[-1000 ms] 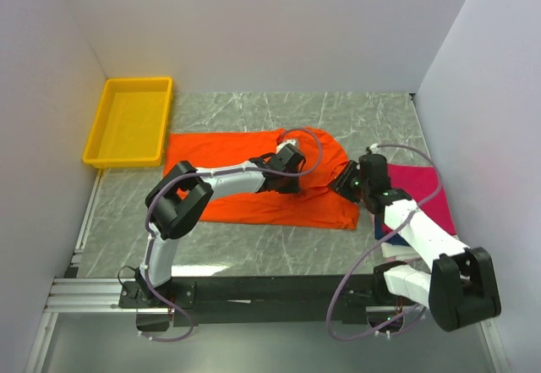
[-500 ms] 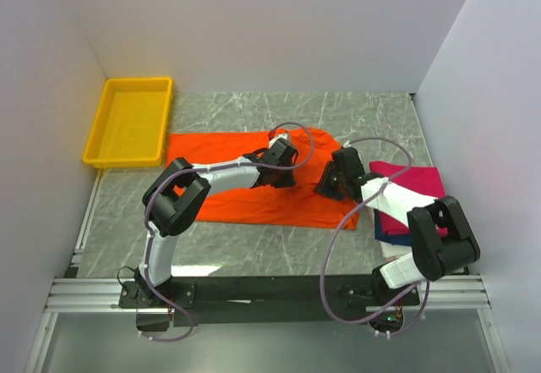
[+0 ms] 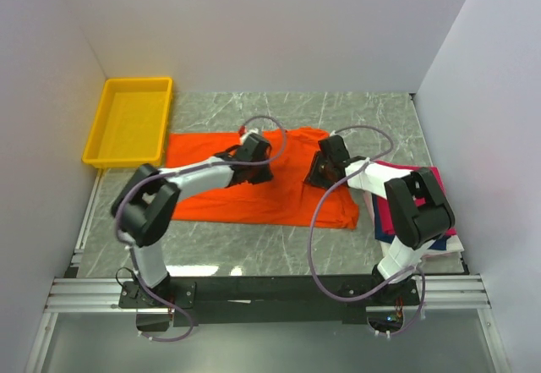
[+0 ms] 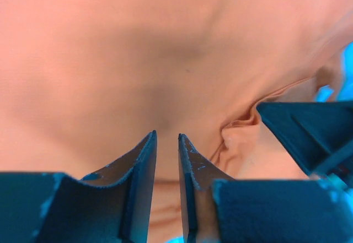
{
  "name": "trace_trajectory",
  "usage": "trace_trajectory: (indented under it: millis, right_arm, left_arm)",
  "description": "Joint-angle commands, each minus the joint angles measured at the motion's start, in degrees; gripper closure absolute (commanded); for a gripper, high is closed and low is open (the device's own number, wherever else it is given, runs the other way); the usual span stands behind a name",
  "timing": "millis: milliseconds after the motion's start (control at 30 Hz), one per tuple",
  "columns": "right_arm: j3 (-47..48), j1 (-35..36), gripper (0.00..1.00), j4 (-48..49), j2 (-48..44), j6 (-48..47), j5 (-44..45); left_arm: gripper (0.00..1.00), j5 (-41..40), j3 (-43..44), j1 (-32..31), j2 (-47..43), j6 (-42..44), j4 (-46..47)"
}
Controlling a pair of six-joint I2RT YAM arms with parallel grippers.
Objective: Fold and stack the t-shirts
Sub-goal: Fold the tshirt
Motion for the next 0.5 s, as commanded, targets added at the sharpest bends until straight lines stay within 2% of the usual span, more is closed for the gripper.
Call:
trace_trajectory:
  millis: [0, 167, 300, 333, 467]
  right_arm:
    - [3.38, 0.87, 0.60, 0.98, 2.25, -1.04, -0.01]
    - [4.18, 1.93, 0.58, -0.07, 2.79, -1.39, 1.75]
    - [3.47, 1.93, 0.45, -0.69, -1.68, -1.39, 4.56]
    - [3.47, 1.93, 0.40, -0.95, -2.56, -1.57, 5.78]
    - [4.17, 1.93, 0.33, -3.41, -6.87, -1.92, 7.55]
  left_arm:
    - [0.71, -2.02, -3.18, 3.82, -9.28, -2.35, 1.16]
    - [0.65, -2.37, -10.38, 8.31, -18.68, -4.29, -0.42]
    - [0.55, -0.97, -16.45, 13.49, -24.93, -6.13, -0.69]
    - [0.55, -0.62, -18.55, 14.55, -27.03, -6.49, -1.03]
    - [0.55, -1.30, -22.34, 20.09, -31.52, -9.81, -5.67]
